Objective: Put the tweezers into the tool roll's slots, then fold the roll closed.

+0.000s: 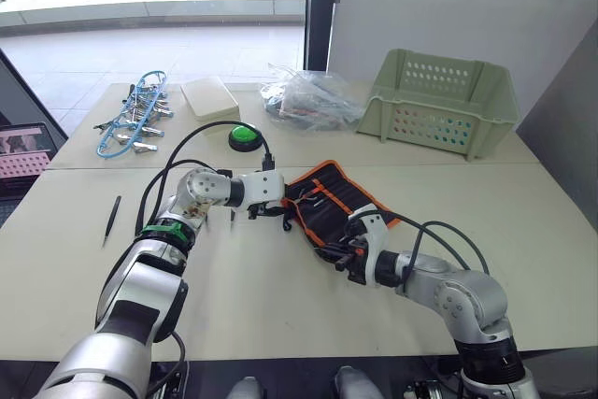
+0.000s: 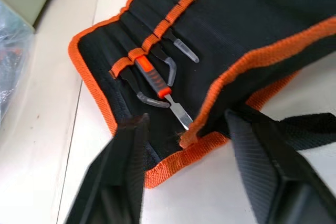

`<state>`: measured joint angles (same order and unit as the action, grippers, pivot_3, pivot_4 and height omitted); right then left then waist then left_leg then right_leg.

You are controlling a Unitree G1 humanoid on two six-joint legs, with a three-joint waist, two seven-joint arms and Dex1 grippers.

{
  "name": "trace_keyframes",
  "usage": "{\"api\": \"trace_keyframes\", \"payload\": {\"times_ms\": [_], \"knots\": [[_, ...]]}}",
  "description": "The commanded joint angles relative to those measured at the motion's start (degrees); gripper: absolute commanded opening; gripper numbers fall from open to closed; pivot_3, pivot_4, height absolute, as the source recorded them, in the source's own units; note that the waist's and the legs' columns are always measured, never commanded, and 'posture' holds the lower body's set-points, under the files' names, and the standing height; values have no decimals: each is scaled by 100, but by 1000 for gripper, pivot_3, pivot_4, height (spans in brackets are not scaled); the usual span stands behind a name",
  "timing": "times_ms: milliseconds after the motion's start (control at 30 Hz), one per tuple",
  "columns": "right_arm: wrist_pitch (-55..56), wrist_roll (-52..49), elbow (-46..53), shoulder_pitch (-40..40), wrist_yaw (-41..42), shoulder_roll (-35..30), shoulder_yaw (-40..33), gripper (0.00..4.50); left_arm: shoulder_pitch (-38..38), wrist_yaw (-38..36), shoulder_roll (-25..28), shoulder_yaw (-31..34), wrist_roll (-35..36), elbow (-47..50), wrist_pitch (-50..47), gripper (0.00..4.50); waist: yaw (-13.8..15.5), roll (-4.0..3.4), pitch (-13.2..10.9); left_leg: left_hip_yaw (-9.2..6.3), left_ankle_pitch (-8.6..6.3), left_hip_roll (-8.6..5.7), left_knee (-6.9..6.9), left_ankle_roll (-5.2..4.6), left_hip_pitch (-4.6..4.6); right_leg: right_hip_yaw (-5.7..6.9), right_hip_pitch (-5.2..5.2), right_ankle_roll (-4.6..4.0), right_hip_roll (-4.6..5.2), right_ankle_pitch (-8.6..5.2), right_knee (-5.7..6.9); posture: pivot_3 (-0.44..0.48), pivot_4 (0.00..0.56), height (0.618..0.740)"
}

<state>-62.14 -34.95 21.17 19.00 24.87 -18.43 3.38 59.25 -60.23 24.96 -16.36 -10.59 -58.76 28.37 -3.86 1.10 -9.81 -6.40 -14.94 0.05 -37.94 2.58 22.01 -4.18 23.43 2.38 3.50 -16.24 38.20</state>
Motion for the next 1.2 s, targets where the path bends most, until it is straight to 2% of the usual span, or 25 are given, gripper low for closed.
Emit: {"api": "trace_keyframes", "payload": {"times_ms": [33,133,333,500,633,967,1000,1133,1200], "knots": [[164,8,170,-8,-3,-28,-60,0,197,-200,107,64,40,30,171,1022,0,0,0,0,0,0,-1,0,0,0,0,0,0,0,0,0,150,740],[303,111,100,26,-21,-68,-88,0,64,-489,177,69,103,180,193,46,-3,0,0,-1,0,0,-1,0,-1,0,0,0,0,0,1,0,150,740],[471,257,117,44,407,-537,251,0,-736,-732,421,67,217,872,426,16,-21,-1,0,-1,0,0,-1,0,-4,-1,0,0,1,0,4,0,150,740],[633,362,151,11,743,-930,471,0,-1130,-907,579,140,410,1420,219,16,-8,0,0,-5,1,0,-10,-1,-2,1,-2,0,0,0,10,0,150,740],[942,654,188,-44,982,-1266,792,0,-1673,-1112,709,163,698,2255,-149,16,-8,-1,0,-5,1,0,-14,-2,-4,2,-7,0,1,0,9,0,150,740],[1189,778,207,-187,1225,-1339,820,0,-2295,-1008,760,97,756,3252,-983,16,9,0,0,-7,1,0,-31,-1,-8,2,-10,1,0,-1,28,0,150,740],[1163,700,256,-206,1330,-1377,779,605,-2323,-1058,813,112,792,3343,-1043,622,9,0,0,-7,1,0,-34,-1,-8,3,-11,1,0,-1,29,0,150,740],[1024,282,450,-307,1706,-1521,456,1896,-2435,-1246,1091,295,1078,3755,-1400,1885,11,0,0,-7,1,0,-35,-2,-8,3,-13,1,0,-1,29,0,150,740],[893,-34,485,-359,1850,-1600,149,2579,-2582,-1368,1267,534,1456,4107,-1714,2546,6,0,0,-8,1,0,-35,-2,-9,3,-13,1,-1,-1,29,0,150,740]]}}
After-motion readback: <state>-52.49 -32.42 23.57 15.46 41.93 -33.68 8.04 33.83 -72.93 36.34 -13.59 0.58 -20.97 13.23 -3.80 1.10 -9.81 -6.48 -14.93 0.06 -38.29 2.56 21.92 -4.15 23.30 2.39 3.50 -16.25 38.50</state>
